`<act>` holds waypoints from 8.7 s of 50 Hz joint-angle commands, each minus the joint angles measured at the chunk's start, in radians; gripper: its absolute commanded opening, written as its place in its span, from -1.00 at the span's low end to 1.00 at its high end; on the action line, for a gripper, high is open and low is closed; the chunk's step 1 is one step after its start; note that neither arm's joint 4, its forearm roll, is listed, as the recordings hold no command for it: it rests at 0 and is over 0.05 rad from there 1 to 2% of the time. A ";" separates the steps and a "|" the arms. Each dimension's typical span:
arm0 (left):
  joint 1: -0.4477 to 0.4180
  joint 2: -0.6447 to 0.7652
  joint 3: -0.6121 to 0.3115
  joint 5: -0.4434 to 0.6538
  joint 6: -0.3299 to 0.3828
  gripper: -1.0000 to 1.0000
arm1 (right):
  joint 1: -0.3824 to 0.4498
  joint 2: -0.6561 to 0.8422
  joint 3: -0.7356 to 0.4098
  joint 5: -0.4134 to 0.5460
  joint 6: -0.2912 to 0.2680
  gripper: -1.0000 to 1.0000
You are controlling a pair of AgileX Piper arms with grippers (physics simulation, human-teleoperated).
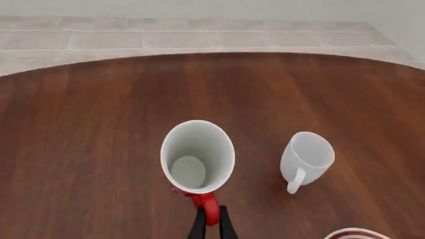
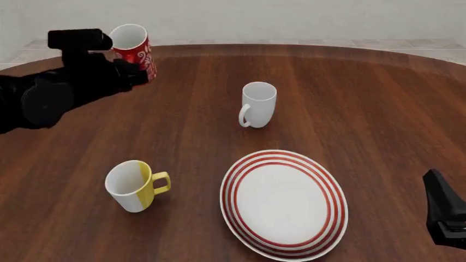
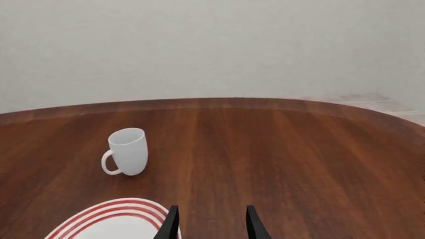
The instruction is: Pick up the red mug and put it on the plate
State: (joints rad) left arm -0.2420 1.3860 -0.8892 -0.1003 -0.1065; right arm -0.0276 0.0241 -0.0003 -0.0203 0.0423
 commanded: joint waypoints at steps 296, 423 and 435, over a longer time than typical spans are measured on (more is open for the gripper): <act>-0.781 0.240 0.148 -0.140 -0.185 -1.00 | -0.013 -0.023 0.000 0.005 0.029 1.00; -0.821 -0.241 0.192 0.125 -0.109 1.00 | -0.006 -0.023 0.000 0.011 0.020 1.00; -0.780 -0.426 0.160 0.261 -0.080 1.00 | -0.006 -0.023 -0.001 0.012 0.016 1.00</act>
State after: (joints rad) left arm -1.0494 1.1131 -0.7104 0.0526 -0.2080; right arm -0.0339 0.0016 -0.0006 -0.0090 0.0616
